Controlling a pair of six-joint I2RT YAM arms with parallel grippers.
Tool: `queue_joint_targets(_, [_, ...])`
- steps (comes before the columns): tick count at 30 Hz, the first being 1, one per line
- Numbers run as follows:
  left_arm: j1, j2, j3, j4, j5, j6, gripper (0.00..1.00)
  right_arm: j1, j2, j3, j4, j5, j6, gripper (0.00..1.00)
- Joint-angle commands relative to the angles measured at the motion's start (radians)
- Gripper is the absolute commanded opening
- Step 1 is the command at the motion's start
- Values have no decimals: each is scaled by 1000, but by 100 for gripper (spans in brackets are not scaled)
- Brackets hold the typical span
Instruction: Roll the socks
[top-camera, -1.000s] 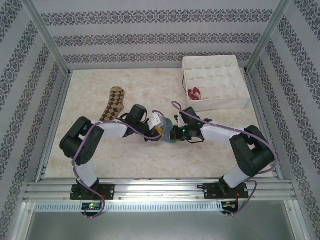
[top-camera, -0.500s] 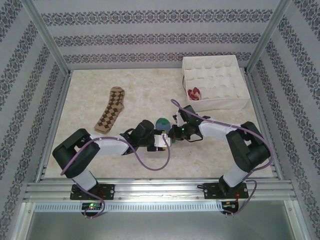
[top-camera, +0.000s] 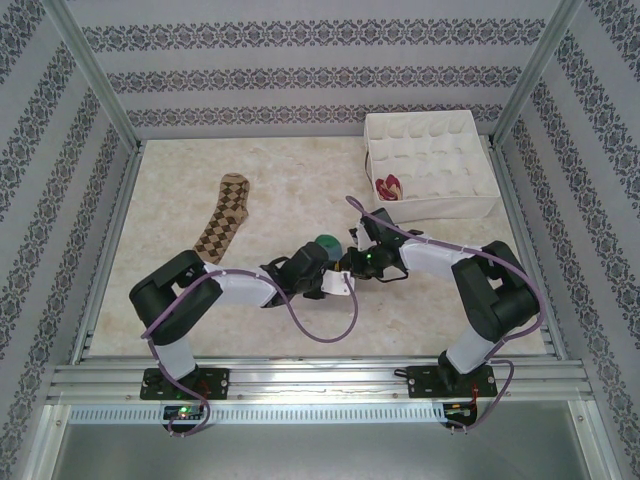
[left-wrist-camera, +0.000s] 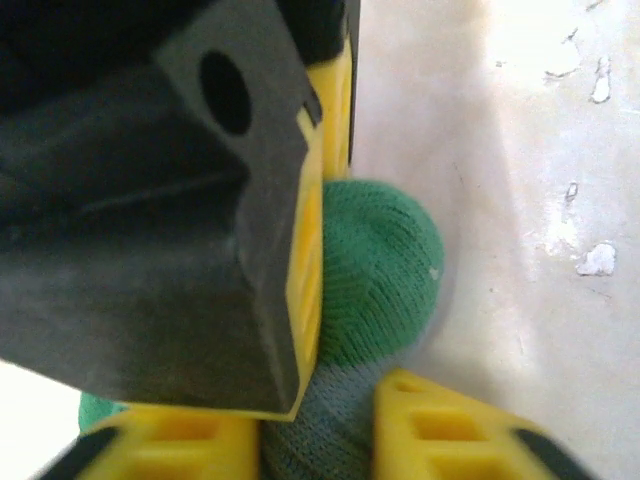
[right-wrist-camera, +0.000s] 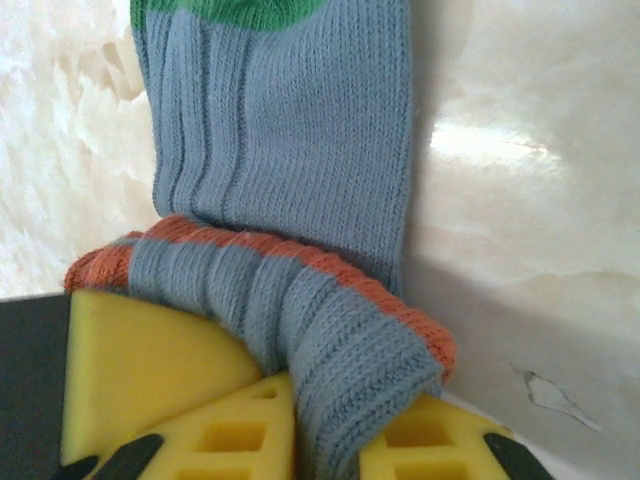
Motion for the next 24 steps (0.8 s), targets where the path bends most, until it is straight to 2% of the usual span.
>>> queue_joint_targets(1, [2,36,36,-139,12,-42,4,16,-17,-46,-93,-44,-21,33])
queue_joint_targets(2, [5,35,42,-157,36,-59,0,11,-40,-53,-87,-47,-23,38])
queue_joint_targets(4, [17,30,52,-189,97,-106,0,-2,-96,-65,-78,-50,-34,47])
queue_joint_targets(8, [67,21,44,-200,265,-230,0,-32,-198,-84,-73,-29,-64,54])
queue_joint_targets(12, [141,36,51,-214,489,-366,0,-50,-258,-102,-54,-2,-92,55])
queue_joint_targets(16, [210,63,54,-186,660,-494,0,-48,-261,-110,-18,0,-107,56])
queue_joint_targets(19, [258,93,61,-155,768,-588,0,-44,-246,-112,14,3,-115,56])
queue_joint_targets(24, [313,144,60,-82,873,-722,0,-39,-208,-95,72,11,-130,56])
